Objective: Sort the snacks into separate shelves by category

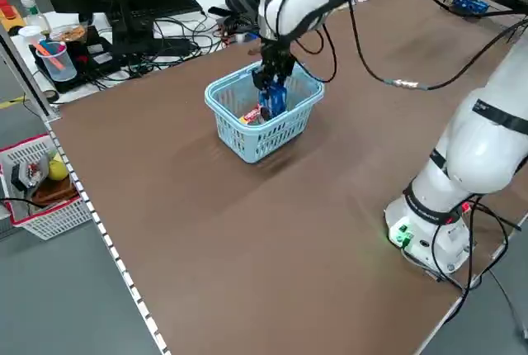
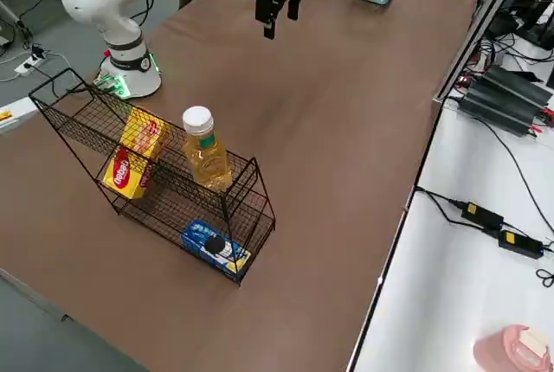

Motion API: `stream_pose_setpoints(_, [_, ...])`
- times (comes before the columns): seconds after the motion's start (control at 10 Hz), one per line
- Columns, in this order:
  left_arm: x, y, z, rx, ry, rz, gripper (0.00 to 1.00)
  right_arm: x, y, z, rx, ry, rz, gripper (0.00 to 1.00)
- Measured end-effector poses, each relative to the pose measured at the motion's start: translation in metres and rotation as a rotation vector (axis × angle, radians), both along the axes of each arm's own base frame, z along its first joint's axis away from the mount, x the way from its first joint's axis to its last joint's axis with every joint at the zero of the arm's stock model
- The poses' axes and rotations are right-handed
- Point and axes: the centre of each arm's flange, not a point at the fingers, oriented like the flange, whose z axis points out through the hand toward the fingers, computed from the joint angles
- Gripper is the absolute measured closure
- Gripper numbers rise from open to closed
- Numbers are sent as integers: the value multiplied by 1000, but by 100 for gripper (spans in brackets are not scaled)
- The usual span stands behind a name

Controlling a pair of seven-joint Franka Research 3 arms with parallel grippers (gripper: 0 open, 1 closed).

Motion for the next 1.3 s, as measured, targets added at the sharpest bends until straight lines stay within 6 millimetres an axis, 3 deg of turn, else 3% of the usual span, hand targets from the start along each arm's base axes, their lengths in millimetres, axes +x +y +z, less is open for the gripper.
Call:
stream_pose_setpoints(0.3, [20, 3, 111, -2, 28, 39, 44, 0, 0, 0, 0, 0, 0, 0])
stream_pose_setpoints(0.4, [24, -11, 148, 2, 36, 95, 44, 0, 0, 0, 0, 0, 0, 0])
stream_pose_setpoints(0.5, [30, -36, 166, 7, 31, 151, 44, 0, 0, 0, 0, 0, -1, 0])
stream_pose_setpoints(0.7, [48, -142, 178, 24, 13, 244, 45, 0, -1, 0, 0, 0, -1, 0])
stream_pose_setpoints(0.9, [49, -249, 173, 18, 21, 309, 46, 0, -1, 0, 0, -1, -2, 0])
stream_pose_setpoints(1.3, [26, -407, 159, -59, 65, 309, 46, 1, 0, -1, 0, -2, -1, 0])
